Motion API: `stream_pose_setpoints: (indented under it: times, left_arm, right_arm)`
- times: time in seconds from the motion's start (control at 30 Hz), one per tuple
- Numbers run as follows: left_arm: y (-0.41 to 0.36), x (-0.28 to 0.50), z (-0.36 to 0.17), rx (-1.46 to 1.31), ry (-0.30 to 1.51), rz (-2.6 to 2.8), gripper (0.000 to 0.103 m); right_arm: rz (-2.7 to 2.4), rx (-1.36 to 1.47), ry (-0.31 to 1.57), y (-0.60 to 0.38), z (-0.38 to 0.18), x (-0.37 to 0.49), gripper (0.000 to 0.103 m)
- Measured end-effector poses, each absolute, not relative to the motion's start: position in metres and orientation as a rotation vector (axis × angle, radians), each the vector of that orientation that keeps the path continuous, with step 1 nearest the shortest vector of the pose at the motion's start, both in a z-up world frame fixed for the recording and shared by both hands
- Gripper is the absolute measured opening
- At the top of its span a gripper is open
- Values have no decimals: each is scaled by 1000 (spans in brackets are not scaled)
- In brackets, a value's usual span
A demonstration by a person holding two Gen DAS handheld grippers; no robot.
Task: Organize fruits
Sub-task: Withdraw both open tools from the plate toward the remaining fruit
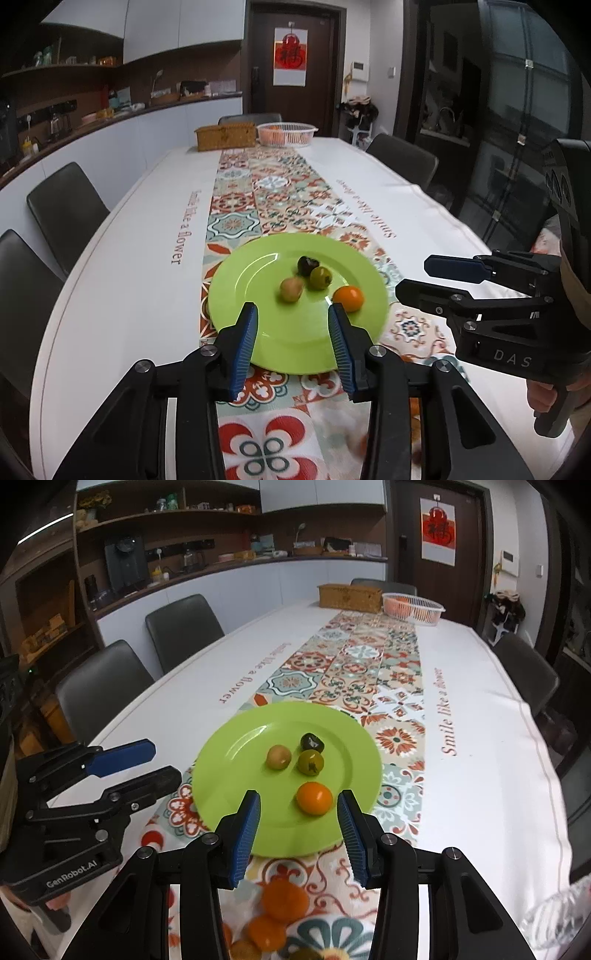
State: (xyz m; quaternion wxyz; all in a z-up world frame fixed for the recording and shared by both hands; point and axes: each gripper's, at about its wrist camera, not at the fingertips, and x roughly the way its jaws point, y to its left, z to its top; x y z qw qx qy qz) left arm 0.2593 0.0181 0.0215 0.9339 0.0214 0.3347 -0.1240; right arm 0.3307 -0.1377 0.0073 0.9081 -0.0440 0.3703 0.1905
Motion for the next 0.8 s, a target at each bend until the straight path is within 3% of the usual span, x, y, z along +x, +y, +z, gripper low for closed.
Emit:
stream_pose_setpoints:
  times: [0.27,0.37,0.57,0.8]
  left_arm:
    - [11,214,41,91,619,-274,48]
    - [8,197,46,112,596,-285,50]
    - [5,171,53,137,557,-307,61]
    - [6,149,50,183,529,-332,64]
  right_arm:
    - [381,-73,715,-147,27,291,44]
    - [373,-67,698,-151,32,273,53]
    - [371,-55,678,-155,37,245,53]
    - [349,-85,640,-155,38,217,53]
